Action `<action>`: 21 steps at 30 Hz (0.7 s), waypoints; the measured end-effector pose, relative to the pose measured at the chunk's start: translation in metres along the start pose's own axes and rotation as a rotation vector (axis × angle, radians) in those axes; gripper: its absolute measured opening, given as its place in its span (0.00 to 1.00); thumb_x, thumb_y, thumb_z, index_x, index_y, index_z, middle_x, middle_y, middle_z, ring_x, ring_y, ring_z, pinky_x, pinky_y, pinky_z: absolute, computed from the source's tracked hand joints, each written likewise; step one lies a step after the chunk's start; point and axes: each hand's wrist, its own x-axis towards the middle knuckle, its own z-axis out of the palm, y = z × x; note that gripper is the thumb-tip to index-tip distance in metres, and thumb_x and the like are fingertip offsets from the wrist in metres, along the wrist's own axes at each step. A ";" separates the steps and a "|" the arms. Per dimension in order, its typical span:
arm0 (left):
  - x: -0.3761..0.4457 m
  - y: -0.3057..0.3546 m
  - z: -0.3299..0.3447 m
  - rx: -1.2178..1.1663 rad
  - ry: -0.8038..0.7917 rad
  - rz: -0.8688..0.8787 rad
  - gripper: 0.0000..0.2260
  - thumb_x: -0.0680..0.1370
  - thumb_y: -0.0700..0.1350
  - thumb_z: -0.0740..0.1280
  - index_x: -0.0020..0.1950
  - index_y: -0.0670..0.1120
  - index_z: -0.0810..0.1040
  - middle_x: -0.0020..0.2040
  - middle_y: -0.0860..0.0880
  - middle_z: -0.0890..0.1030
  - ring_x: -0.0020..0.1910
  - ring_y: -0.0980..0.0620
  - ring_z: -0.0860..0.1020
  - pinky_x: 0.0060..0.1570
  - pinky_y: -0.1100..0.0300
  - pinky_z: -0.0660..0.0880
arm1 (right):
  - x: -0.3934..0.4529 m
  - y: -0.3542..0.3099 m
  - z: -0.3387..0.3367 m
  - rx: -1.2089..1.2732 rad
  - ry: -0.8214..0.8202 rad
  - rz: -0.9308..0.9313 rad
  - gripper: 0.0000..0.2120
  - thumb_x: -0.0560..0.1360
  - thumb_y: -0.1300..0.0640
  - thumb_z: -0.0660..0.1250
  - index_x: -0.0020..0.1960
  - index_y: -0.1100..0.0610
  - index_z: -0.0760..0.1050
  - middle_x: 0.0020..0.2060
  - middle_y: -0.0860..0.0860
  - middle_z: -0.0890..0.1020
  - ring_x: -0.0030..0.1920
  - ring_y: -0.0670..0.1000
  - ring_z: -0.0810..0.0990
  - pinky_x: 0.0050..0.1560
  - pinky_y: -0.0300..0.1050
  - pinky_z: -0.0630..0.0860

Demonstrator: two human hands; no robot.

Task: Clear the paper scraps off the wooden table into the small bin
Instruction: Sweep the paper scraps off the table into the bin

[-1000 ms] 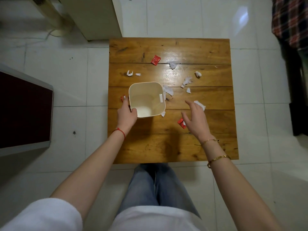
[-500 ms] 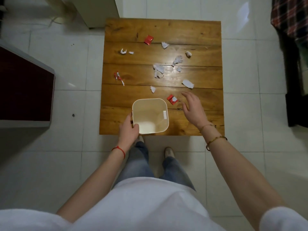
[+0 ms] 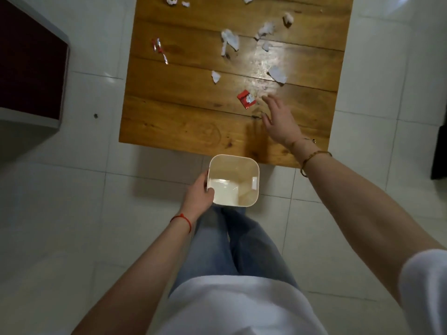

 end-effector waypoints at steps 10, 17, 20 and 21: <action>0.053 -0.043 0.031 0.011 0.021 -0.089 0.23 0.74 0.37 0.58 0.68 0.50 0.70 0.58 0.46 0.80 0.56 0.44 0.78 0.51 0.58 0.72 | 0.049 0.007 0.044 -0.085 -0.103 -0.075 0.26 0.81 0.54 0.56 0.77 0.56 0.55 0.77 0.56 0.56 0.77 0.59 0.50 0.76 0.53 0.48; 0.086 -0.051 0.032 0.023 -0.006 -0.068 0.24 0.75 0.37 0.58 0.71 0.51 0.67 0.59 0.47 0.79 0.57 0.46 0.77 0.51 0.60 0.71 | 0.056 0.013 0.073 -0.148 -0.146 -0.110 0.27 0.80 0.53 0.56 0.77 0.58 0.54 0.77 0.55 0.56 0.77 0.58 0.50 0.76 0.54 0.47; 0.090 -0.054 0.031 0.030 -0.037 -0.078 0.24 0.75 0.38 0.58 0.71 0.51 0.67 0.59 0.47 0.79 0.57 0.46 0.77 0.52 0.59 0.72 | 0.037 0.012 0.088 -0.146 -0.175 -0.193 0.26 0.80 0.53 0.57 0.76 0.58 0.56 0.76 0.55 0.58 0.76 0.59 0.53 0.76 0.56 0.51; 0.092 -0.055 0.031 0.029 -0.042 -0.085 0.24 0.75 0.38 0.58 0.71 0.51 0.67 0.59 0.46 0.79 0.57 0.46 0.77 0.52 0.57 0.73 | 0.029 0.011 0.092 -0.140 -0.189 -0.216 0.26 0.80 0.53 0.57 0.76 0.58 0.58 0.76 0.55 0.59 0.76 0.59 0.54 0.75 0.56 0.53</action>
